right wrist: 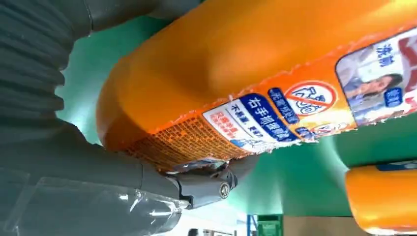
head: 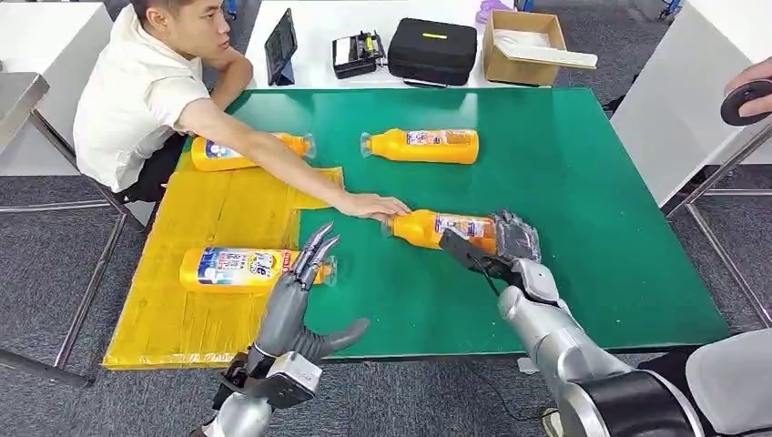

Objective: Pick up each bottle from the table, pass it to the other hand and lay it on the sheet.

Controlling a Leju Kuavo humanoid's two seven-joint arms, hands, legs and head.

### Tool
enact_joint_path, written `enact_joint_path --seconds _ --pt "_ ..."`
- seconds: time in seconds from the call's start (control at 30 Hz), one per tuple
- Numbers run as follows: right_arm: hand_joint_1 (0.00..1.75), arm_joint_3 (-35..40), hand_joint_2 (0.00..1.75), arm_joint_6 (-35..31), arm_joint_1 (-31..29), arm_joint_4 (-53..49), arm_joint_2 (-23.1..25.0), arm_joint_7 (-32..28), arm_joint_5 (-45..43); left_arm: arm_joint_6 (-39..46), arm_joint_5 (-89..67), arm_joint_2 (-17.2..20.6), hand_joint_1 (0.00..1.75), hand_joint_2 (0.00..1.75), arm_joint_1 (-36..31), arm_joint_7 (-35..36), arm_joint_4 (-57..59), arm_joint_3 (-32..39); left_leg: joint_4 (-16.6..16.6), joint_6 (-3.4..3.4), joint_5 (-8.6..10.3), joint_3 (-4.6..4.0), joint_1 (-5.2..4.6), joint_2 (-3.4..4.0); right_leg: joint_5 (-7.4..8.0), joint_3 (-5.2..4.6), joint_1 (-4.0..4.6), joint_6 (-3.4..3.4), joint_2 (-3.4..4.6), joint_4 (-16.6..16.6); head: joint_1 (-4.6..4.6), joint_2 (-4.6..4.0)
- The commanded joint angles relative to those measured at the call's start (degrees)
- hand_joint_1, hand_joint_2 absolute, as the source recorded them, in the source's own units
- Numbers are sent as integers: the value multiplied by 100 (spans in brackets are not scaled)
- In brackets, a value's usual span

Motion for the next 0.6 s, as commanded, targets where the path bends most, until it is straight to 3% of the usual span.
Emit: enact_joint_path --seconds 0.03,0.1,0.27,0.33,0.43,0.6 --pt "175 -121 175 302 -15 427 107 -536 -117 -31 97 135 0 175 -193 -48 288 -159 -4 -1 -3 20 4 3 -3 22 7 -18 -5 -7 0 0" --pt "175 -261 175 511 27 408 76 -1115 -412 -63 167 128 0 175 -210 -130 313 -153 -6 -1 -3 27 5 0 -4 30 9 -22 -9 -9 0 0" --pt "175 -362 175 521 55 397 56 -1191 -592 -117 243 113 0 175 -193 -161 311 -143 -6 0 -2 25 3 -1 -2 27 5 -14 -6 -8 0 0" --pt "175 -906 175 922 135 307 124 -1820 -1338 -255 522 78 0 175 -109 -224 232 -84 -7 0 -1 27 4 -7 -4 31 5 -16 -14 -9 0 0" --pt "175 -916 175 998 190 236 98 -1931 -1432 -296 651 43 0 175 -55 -228 194 -45 -6 0 -3 29 5 -3 -4 35 6 -17 -10 -11 0 0" --pt "175 -1329 175 1405 582 -589 286 -3183 -2596 -500 1859 -417 0 175 353 -70 83 440 -4 0 -6 26 5 0 -5 32 6 -17 -7 -9 0 0"
